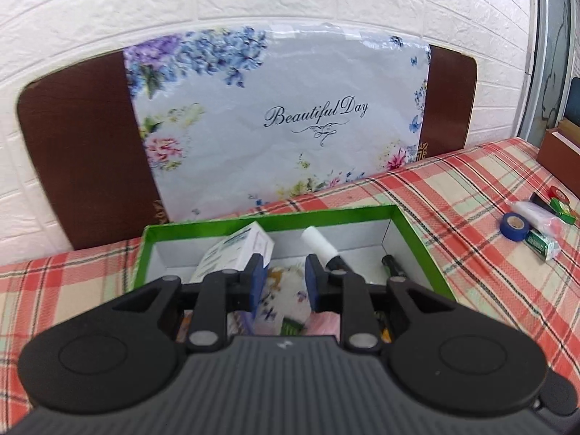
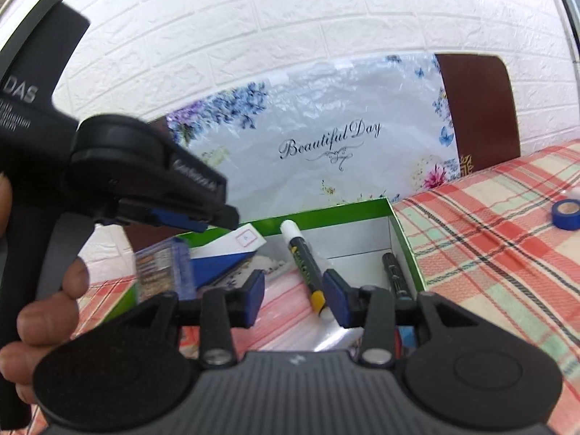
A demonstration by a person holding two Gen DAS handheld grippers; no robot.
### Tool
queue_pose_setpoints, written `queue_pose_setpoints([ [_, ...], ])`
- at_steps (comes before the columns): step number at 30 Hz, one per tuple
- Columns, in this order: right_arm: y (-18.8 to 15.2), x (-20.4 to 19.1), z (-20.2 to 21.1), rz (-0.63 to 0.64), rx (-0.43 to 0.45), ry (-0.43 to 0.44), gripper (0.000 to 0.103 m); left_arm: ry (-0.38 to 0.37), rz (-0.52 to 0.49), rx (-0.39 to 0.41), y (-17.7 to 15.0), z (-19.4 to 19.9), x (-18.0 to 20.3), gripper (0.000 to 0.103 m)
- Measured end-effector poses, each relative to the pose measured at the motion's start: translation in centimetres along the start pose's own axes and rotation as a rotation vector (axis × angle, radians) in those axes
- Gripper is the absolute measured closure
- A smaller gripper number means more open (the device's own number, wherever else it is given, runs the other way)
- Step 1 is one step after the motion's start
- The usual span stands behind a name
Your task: Organize objects
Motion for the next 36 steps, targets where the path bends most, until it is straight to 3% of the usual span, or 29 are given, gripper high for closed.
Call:
queue_pose_setpoints([
  [11, -2.0, -5.1, 6.2, 0.011, -0.006, -0.052, 0.058, 0.049, 0.025, 0.015, -5.2, 6.9, -5.7, 0.064],
  [17, -2.8, -7.5, 8.7, -0.005, -0.005, -0.054, 0.053, 0.089, 0.03, 0.034, -8.5, 10.1, -9.0, 0.05],
  [20, -2.9, -8.9, 10.2, -0.022, 0.008, -0.036, 0.043, 0.103, 0.047, 0.042, -9.9, 11.3, -10.6, 0.039],
  [23, -2.8, -10.6, 11.6, -0.001, 0.023, -0.033, 0.022, 0.119, 0.041, 0.06, -10.9, 12.5, -11.6, 0.032],
  [26, -2.8, -12.3, 12.5, 0.04, 0.026, -0.045, 0.018, 0.115, 0.044, 0.073, -11.7, 13.7, -12.8, 0.019],
  [28, -3.1, -13.2, 13.0, 0.054, 0.026, -0.057, 0.008, 0.118, 0.049, 0.088, -12.3, 14.4, -13.4, 0.009],
  [31, -3.6, -14.0, 13.4, 0.053, 0.024, -0.058, 0.0, 0.136, 0.048, 0.109, -13.2, 15.2, -14.0, 0.0],
  [36, -4.2, -14.3, 13.4, 0.005, 0.008, -0.061, 0.0, 0.163, 0.044, 0.113, -14.2, 15.8, -14.6, 0.0],
])
Point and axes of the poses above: each gripper's, at about its wrist camera, not at the fingertips, and z roughly against the way its jaws point, x to its right, y to its top, the point moved 1 cm from there along -z, roughly the way its jaws point, and after that the axes turned 14 degrees about y, right-handed, at the moved point
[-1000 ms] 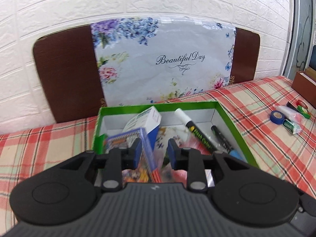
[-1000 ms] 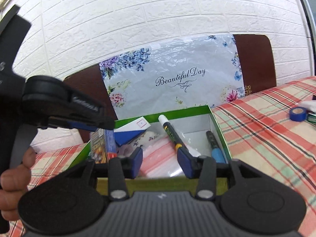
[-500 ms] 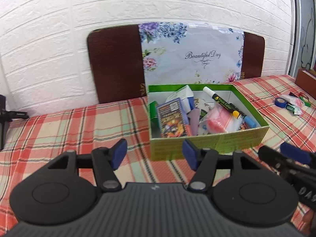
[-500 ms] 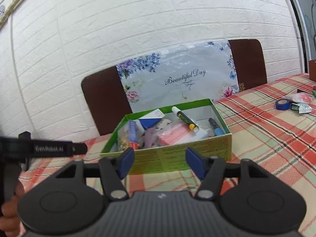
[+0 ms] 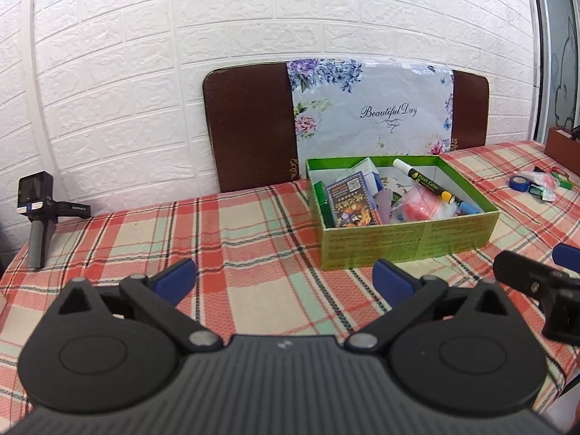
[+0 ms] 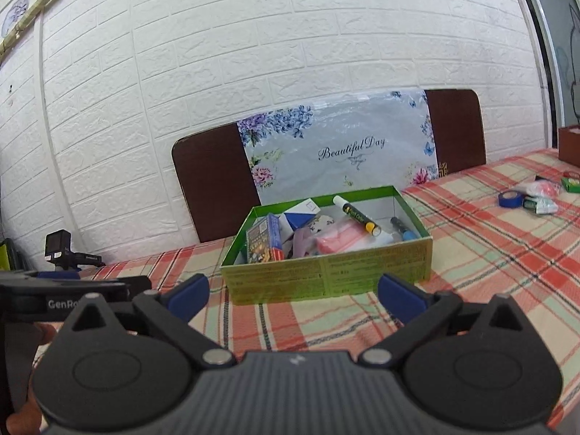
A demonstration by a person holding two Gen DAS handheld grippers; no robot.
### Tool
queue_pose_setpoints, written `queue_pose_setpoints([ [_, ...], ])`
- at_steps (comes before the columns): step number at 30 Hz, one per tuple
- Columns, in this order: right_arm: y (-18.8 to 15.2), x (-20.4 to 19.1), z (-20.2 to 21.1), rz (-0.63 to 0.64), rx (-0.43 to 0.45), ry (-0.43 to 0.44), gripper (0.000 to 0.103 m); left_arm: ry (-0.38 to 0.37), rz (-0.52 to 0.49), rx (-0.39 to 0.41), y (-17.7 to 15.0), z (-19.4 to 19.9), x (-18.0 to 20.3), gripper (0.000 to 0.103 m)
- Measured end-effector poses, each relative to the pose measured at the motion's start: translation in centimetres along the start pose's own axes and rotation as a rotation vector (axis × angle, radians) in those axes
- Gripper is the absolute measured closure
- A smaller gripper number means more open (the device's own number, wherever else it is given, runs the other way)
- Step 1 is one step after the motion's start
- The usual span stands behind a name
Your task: Organize objects
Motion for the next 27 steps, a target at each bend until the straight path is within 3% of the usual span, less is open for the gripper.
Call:
queue_pose_setpoints([
  [9, 0.1, 0.1, -0.3, -0.031, 0.005, -0.028, 0.0, 0.043, -0.017, -0.04, -0.2, 0.5, -0.4, 0.0],
  [16, 0.1, 0.6, -0.2, -0.043, 0.011, -0.036, 0.0, 0.028, -0.03, -0.078, -0.2, 0.9, 0.2, 0.0],
  [27, 0.0, 1.1, -0.3, -0.067, 0.015, -0.039, 0.0, 0.012, 0.031, -0.196, 0.1, 0.2, 0.1, 0.0],
])
Point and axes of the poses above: each gripper's, at about its wrist camera, not at the fingertips, and z roughly against the way its jaws point, x to its right, y to its top, the point moved 1 cm from there along -z, roughly the way its jaws point, and after that the axes turned 14 degrees about y, right-handed, at the moved point
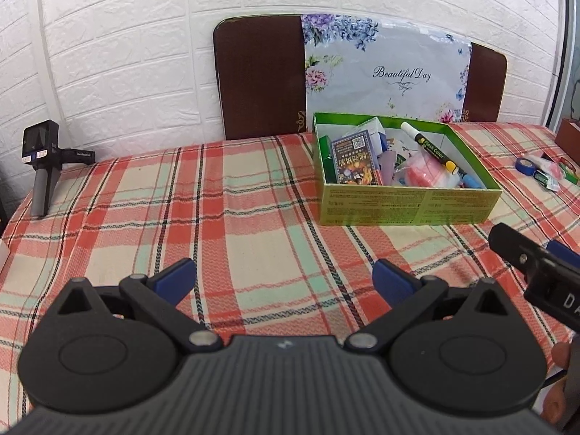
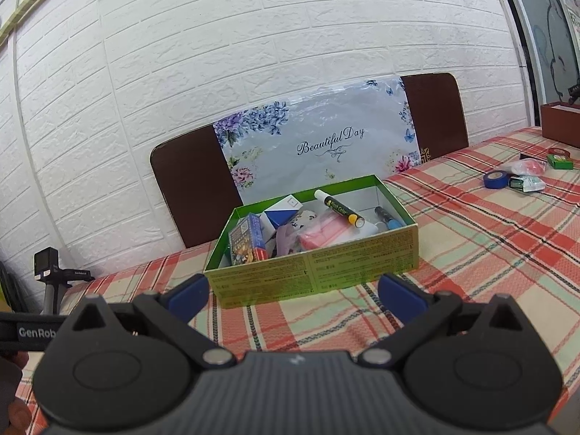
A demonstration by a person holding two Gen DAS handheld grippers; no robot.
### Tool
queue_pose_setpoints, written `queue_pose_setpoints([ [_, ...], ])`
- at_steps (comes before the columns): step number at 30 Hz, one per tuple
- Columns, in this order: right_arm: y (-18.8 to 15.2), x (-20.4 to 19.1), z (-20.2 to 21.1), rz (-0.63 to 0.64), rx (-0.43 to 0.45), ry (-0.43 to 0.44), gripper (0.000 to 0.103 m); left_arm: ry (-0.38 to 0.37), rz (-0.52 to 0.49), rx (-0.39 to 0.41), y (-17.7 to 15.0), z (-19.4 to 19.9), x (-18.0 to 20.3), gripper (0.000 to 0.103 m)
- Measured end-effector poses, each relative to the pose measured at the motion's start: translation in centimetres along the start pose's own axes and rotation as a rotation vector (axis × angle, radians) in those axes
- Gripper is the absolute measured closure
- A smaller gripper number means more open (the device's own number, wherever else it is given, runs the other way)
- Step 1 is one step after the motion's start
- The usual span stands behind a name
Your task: Organize objects
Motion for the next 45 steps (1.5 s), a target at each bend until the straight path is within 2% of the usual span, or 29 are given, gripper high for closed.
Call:
queue_pose_setpoints([
  [9, -0.1, 0.0, -0.3, -0.003, -0.005, 0.005, 0.0, 0.05, -0.058, 0.035, 0.1, 0.4, 0.3, 0.0],
  [20, -0.2, 0.0, -0.5, -0.014, -0.009, 0.002, 0.0, 0.061, -0.029, 0.035, 0.0, 0.2, -0.4, 0.0],
  [26, -0.2, -0.1, -0.5, -0.016, -0.01, 0.003, 0.0, 0.102, -0.036, 0.066, 0.1, 0.3, -0.3, 0.0],
  [35, -0.3, 0.1, -0.4, -0.022, -0.01, 0.005, 0.0, 0.162, -0.104, 0.08, -0.1, 0.8, 0.4, 0.0],
  [45, -0.4, 0.1, -0.4, -0.034, -0.004, -0.003, 0.0, 0.142, -0.12, 0.061, -0.2, 1.0, 0.8, 0.0],
])
Point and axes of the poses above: each gripper's, at about its wrist camera, not at the fingertips, and z roughly against the way its jaws point, x to its right, y to its top, the point moved 1 cm from there along -z, roughly the way its jaws point, and after that the axes turned 14 degrees about y, right-handed, at the moved point
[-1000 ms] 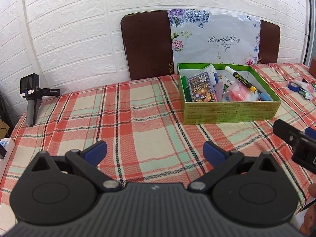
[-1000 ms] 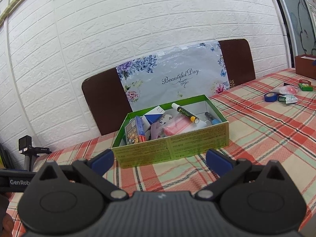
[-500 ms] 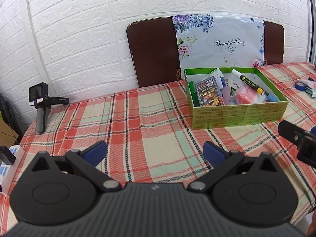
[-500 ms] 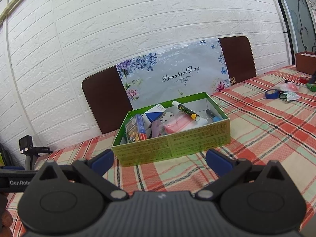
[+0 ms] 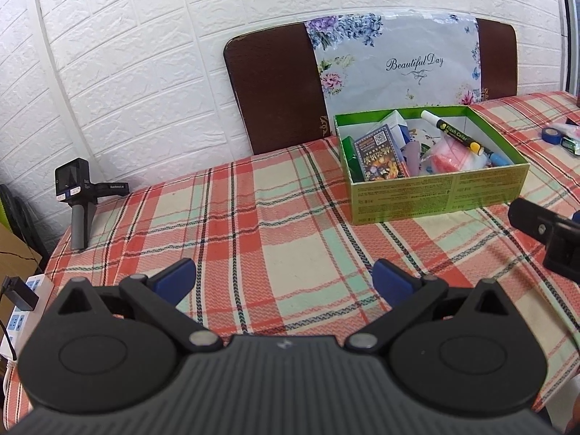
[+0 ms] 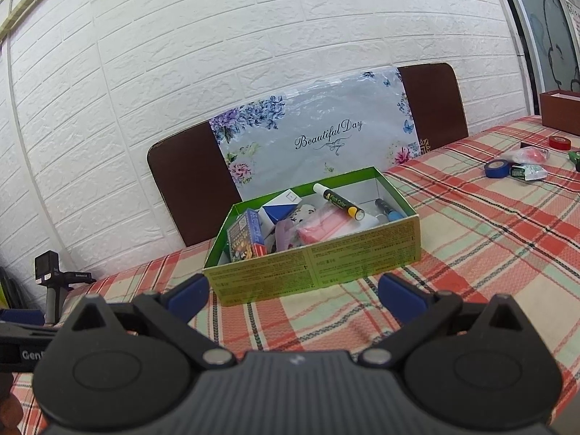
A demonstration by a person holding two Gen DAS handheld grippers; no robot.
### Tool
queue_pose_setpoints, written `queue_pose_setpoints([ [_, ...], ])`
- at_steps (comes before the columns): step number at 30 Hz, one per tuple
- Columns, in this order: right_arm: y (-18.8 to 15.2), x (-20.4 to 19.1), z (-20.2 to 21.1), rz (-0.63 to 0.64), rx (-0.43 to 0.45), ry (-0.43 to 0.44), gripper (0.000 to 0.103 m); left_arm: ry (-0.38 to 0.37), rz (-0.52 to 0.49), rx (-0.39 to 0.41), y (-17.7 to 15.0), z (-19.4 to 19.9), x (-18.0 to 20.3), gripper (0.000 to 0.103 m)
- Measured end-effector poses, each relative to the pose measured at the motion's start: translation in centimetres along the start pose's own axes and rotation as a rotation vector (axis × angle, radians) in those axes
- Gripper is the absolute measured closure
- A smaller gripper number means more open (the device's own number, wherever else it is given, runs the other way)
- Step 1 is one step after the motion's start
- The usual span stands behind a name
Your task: Organize objects
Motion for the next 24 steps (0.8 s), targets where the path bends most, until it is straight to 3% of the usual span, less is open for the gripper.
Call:
queue_pose_setpoints([
  [24, -0.43, 0.04, -0.09, -0.008, -0.003, -0.007, 0.0, -0.096, -0.004, -0.087, -0.51, -0.23, 0.55, 0.0],
])
Point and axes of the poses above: each gripper's, at about its wrist camera, not at the fingertips, and z roughly against the way its jaws point, x to its right, y to its top, the point moved 1 cm from there along -z, roughly the way its jaws point, and after that the axes turned 14 degrees about y, right-handed, at the moved point
